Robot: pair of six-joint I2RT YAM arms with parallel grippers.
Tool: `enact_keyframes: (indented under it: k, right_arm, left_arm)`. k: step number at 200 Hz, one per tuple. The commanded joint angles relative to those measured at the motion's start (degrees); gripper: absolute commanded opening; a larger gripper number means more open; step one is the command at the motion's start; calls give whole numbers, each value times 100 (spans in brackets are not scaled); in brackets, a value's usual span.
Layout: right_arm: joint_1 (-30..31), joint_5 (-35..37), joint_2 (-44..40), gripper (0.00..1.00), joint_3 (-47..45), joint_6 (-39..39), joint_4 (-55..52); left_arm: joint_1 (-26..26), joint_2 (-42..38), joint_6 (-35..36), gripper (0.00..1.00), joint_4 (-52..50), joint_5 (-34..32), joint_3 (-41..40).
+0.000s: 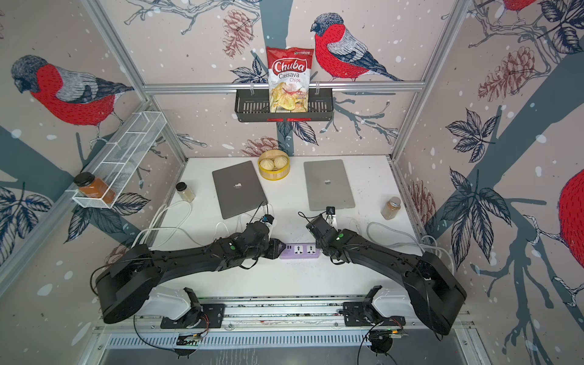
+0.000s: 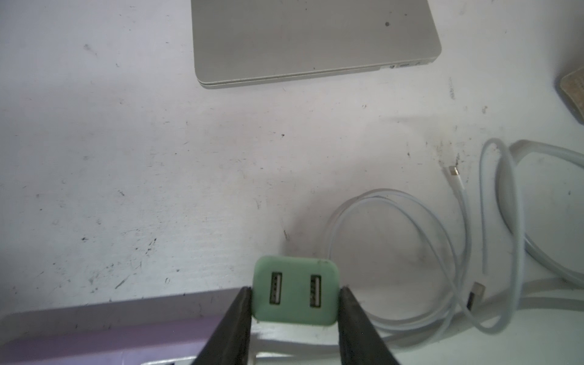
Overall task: Unplug the laptop charger
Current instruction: Place the plug at the center of the board.
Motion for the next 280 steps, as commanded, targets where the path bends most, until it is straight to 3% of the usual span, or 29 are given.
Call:
enact_keyframes:
  k: [1,125,169,210,249,280]
  right_arm:
    - [-166,-233,168,33,81,-256,272]
    - [-832,-715,1025,33,325,-844,883]
    - [-895,-717,1102,46,307,-981,1050]
    - [-893,-633,878,60,228,-1037,1119]
    - [-495,-661,368,63,374,-1164,1358]
    - [-147,-819,584,65,865,-1480,1541]
  left_arm:
    - [-8,-83,81,44,-242,-304,46]
    - [178,-144,449,46,-700,-773,521]
    - [519,56,752,46,-1624,-1356,1307]
    - [1171,465,893,43,-1788,-1357,1827]
    - [1679,1228,506,37,-1817,-1512,2412]
    - [1860,1840,336,33,-1865,-1483,2933]
